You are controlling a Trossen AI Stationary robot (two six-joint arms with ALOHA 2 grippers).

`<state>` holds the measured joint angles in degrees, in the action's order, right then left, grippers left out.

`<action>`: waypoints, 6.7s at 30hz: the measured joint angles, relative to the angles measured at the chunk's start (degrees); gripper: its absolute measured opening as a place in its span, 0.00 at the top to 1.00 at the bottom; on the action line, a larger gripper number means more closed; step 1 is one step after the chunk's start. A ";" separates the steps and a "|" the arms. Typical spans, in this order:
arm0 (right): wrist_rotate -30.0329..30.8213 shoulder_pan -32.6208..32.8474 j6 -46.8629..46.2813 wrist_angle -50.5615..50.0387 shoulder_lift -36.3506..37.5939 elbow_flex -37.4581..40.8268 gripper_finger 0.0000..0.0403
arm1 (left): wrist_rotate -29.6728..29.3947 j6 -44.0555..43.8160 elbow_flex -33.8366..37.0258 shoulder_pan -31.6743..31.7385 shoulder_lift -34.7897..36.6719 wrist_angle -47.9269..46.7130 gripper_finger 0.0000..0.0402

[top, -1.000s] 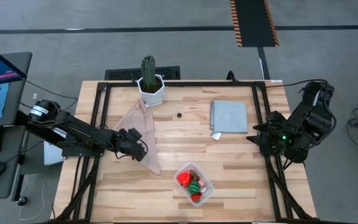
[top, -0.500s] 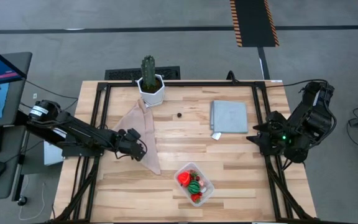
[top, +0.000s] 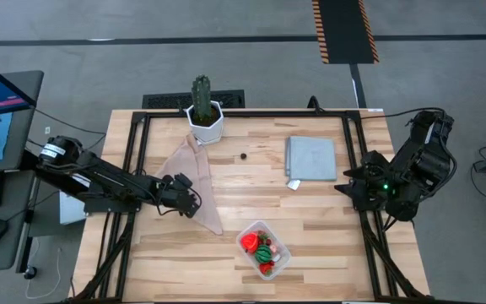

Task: Pick and placing Produce into tupperware
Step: Put the blackberry into the transparent bin, then put the black cherry into the transparent bin

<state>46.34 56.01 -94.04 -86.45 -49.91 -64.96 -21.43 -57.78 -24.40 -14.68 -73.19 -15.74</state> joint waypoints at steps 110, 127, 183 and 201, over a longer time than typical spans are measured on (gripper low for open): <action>-0.01 0.00 0.00 0.02 0.00 -0.01 0.08 | 9.10 45.62 -27.11 -5.04 -12.87 36.20 0.52; 7.23 -0.28 6.81 2.42 -0.30 -0.01 0.08 | 4.76 51.18 8.13 -10.74 24.51 50.89 0.52; -29.72 -67.75 80.30 64.95 -35.62 -2.72 0.24 | -2.27 44.76 23.87 -12.28 51.82 38.57 0.52; -56.51 -78.38 88.29 62.81 -50.05 -5.07 0.24 | -3.13 46.10 23.91 -12.28 51.83 36.49 0.52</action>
<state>-10.17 -22.37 -5.75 -23.64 -99.96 -70.04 -24.57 -11.68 -0.49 -26.96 -21.36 20.75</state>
